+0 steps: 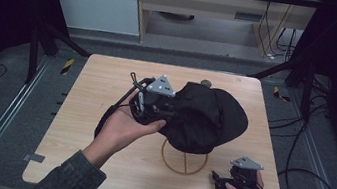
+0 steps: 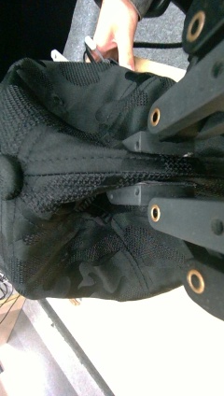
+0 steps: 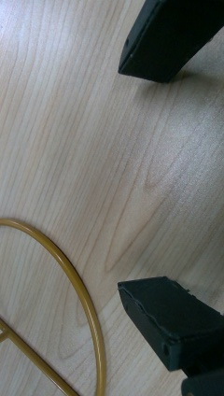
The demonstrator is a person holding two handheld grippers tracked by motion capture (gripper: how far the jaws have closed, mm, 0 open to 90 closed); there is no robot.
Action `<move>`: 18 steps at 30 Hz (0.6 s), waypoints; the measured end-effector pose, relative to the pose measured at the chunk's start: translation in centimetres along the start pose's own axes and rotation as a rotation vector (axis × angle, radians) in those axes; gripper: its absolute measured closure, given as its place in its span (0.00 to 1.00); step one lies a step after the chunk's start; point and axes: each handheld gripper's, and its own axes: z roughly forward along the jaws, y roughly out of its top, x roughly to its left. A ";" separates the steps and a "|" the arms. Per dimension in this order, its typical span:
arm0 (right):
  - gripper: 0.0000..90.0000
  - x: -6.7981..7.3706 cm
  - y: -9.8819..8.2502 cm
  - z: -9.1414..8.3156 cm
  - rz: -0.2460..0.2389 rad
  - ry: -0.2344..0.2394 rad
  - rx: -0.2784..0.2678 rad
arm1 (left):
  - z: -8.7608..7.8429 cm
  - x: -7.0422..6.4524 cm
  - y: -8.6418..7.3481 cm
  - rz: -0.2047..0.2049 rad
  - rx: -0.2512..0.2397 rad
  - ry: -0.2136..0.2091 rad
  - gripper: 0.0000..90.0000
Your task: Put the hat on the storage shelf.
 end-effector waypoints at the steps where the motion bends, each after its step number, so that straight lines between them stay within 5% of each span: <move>1: 0.00 0.0 0.0 0.0 0.000 0.000 0.000 | 0.1 0.0 0.0 0.005 -0.003 0.005 0.89; 7: 0.00 0.0 0.0 0.0 -0.004 -0.002 -0.001 | 0.6 0.1 0.1 0.029 -0.045 0.011 0.86; 18: 0.00 0.0 0.0 0.0 -0.001 -0.002 0.000 | 1.3 0.3 0.6 0.027 -0.050 0.011 0.82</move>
